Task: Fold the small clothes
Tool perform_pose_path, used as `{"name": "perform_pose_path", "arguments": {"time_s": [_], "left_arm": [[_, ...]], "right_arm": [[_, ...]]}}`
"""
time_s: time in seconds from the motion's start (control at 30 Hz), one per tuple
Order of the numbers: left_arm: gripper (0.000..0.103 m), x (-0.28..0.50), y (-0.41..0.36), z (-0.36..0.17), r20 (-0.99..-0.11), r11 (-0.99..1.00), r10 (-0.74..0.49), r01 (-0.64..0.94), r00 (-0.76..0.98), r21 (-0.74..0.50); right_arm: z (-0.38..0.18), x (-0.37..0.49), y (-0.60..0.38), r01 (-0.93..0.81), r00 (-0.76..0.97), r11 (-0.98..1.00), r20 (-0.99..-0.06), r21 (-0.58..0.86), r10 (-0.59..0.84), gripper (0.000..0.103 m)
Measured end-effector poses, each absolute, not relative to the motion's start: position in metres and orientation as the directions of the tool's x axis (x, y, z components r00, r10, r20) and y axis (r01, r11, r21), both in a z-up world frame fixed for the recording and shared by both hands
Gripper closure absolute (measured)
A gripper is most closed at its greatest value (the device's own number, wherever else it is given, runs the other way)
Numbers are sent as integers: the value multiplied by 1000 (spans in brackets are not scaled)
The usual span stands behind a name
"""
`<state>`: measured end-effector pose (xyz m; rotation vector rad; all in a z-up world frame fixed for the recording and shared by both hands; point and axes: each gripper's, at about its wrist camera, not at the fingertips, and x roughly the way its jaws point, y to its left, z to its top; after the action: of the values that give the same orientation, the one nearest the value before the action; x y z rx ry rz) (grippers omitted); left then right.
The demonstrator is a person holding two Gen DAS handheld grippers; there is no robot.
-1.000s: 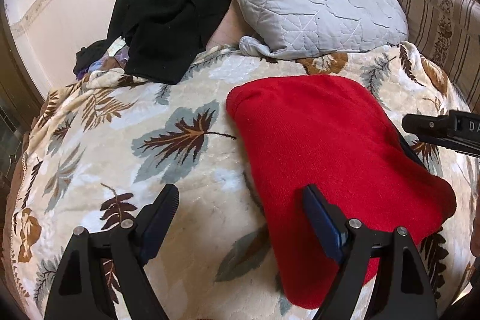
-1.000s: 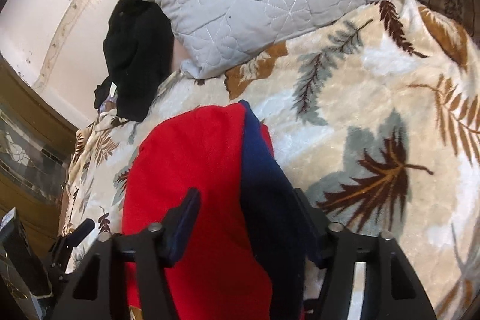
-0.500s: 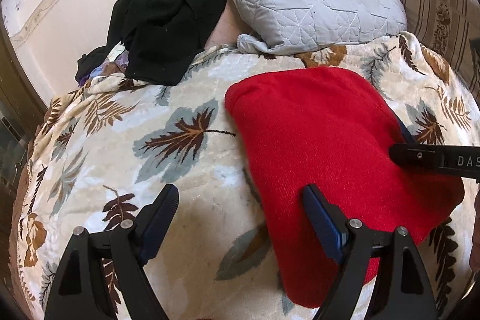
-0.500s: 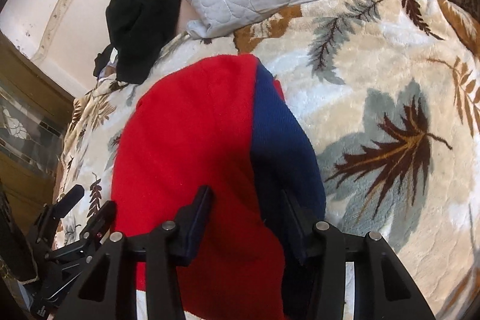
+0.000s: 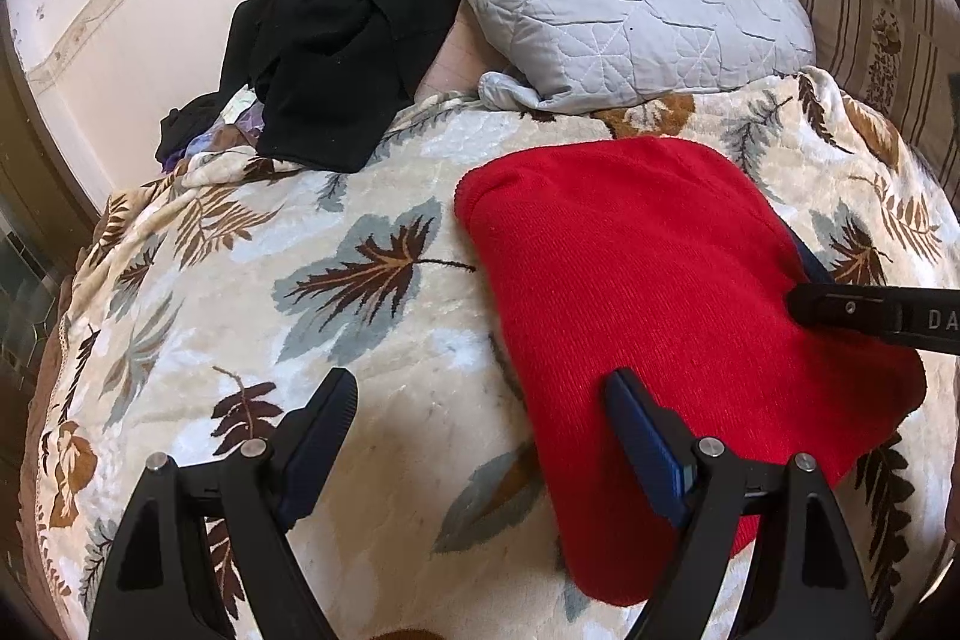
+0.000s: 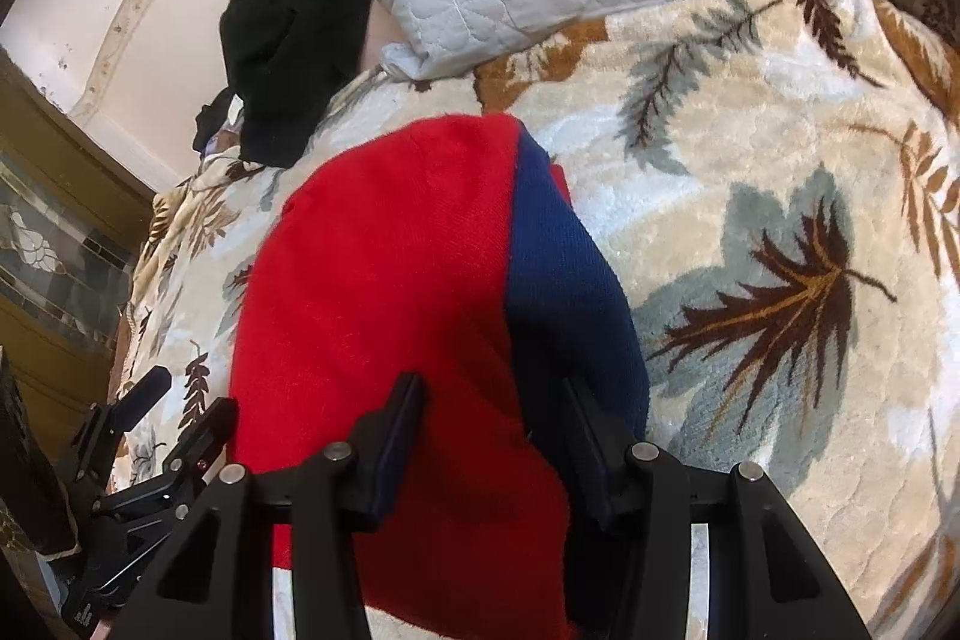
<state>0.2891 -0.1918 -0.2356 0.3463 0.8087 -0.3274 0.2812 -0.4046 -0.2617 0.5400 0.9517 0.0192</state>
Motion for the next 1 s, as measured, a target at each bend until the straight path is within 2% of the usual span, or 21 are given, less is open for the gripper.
{"name": "perform_pose_path", "arguments": {"time_s": [0.27,0.4,0.57,1.0], "left_arm": [[18,283,-188,-225,-729,897,-171,410,663,162],[18,285,-182,-221,-719,906,-175,395,673,150],[18,293,-186,-240,-765,895,-128,406,631,185],[18,296,-174,-226,-735,920,-158,370,659,134]], "right_arm": [[-242,274,-399,171,657,875,-714,452,241,52],[-247,278,-395,172,639,877,-729,448,247,52],[-269,287,-396,214,562,872,-785,440,258,52],[-247,273,-411,190,669,855,-701,483,248,52]]}}
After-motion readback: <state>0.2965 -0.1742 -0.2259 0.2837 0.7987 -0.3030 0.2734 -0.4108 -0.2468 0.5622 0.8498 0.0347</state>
